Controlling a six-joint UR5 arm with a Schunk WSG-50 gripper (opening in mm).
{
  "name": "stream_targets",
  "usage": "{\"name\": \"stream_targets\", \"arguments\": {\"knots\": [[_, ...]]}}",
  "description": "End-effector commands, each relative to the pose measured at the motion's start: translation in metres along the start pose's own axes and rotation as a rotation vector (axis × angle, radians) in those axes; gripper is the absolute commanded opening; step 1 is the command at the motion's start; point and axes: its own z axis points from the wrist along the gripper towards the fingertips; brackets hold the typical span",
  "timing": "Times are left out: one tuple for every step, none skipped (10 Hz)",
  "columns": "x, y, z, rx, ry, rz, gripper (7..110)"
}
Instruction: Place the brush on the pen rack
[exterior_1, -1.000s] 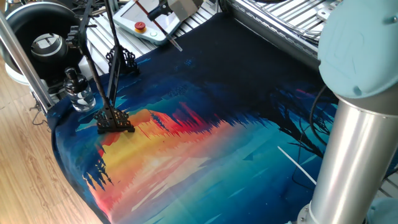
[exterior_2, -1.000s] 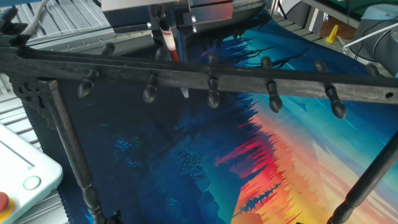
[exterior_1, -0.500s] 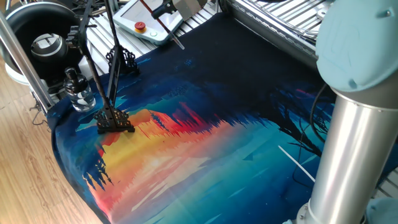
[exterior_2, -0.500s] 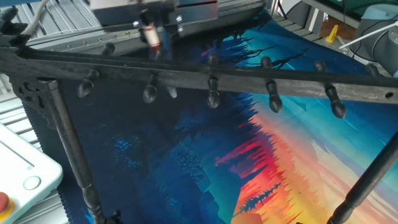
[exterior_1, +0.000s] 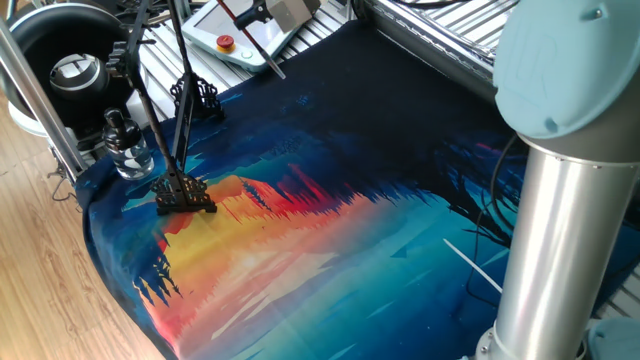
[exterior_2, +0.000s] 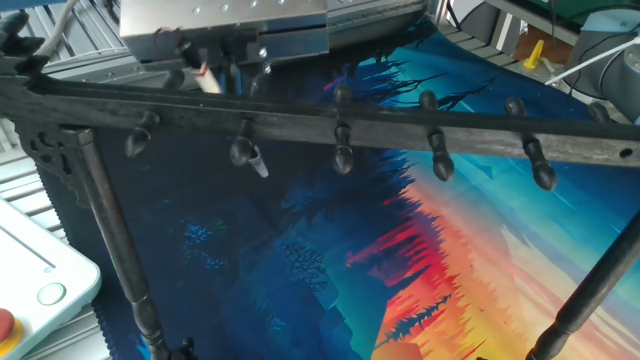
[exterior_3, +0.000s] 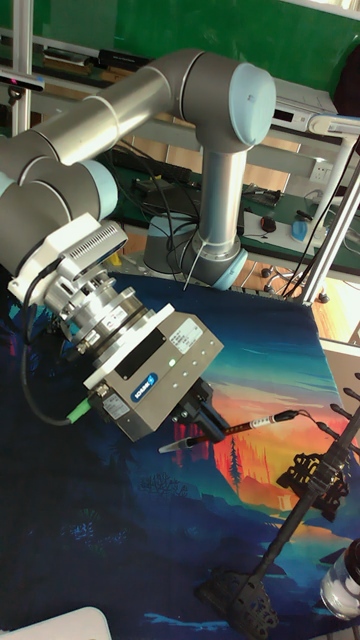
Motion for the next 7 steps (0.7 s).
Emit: {"name": "stream_targets", "arguments": {"knots": [[-0.003,0.000,0.002,-0.004,-0.012,-0.002,7],[-0.003,0.002,0.004,-0.011,-0.015,-0.004,7],[-0.003,0.006,0.005,-0.018,-0.013,-0.010,7],[-0.002,0.006,0.006,-0.021,-0.008,-0.011,7],[-0.003,0.010,0.005,-0.033,-0.014,-0.012,7],[-0.004,0.013,0.004,-0.034,-0.016,-0.010,7],[-0.004,0.014,0.003,-0.037,-0.015,-0.013,7]]}}
